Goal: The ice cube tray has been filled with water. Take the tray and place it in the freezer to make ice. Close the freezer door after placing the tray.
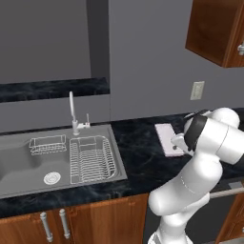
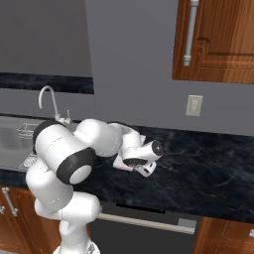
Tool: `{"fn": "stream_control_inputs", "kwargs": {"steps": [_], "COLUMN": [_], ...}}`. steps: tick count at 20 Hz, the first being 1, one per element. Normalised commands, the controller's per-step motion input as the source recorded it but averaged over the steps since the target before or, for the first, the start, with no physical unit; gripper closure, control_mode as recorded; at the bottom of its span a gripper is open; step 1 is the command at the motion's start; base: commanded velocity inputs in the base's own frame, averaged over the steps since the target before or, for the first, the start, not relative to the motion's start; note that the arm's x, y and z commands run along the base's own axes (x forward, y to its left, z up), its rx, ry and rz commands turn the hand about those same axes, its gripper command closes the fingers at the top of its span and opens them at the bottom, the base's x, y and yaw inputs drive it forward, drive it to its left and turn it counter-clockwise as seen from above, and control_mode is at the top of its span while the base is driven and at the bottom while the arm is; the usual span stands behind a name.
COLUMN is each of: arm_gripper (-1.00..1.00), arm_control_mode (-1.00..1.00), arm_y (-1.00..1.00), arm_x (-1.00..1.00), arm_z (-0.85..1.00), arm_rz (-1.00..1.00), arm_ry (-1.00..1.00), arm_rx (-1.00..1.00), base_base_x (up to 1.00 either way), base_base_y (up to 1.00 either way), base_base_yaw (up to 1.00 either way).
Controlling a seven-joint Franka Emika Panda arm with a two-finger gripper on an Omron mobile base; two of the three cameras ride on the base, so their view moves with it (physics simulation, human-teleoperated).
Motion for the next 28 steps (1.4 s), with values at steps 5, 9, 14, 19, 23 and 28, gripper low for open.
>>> {"fn": "stream_control_inputs", "kwargs": {"steps": [5,9,14,19,23,28], "arm_gripper": [1.00,1.00,1.00,1.00,1.00,1.00], "arm_control_mode": [-1.00,-1.00,-1.00,-1.00,-1.00,-1.00], "arm_y": [0.53,0.23,0.00,0.01,0.11,0.08], "arm_x": [0.00,-0.08,-0.41,-0.50,-0.48,-0.60], "arm_z": [-0.47,-0.08,0.52,0.78,0.62,0.62], "arm_rz": [0.10,0.05,0.00,0.00,0.00,0.00], "arm_ry": [-0.19,-0.06,0.07,0.14,0.15,0.15], "arm_rx": [0.00,0.02,0.00,0.00,0.00,0.00], "base_base_x": [0.00,0.00,0.00,0.00,0.00,0.00], "base_base_y": [0.00,0.00,0.00,0.00,0.00,0.00], "base_base_yaw": [0.00,0.00,0.00,0.00,0.00,0.00]}}
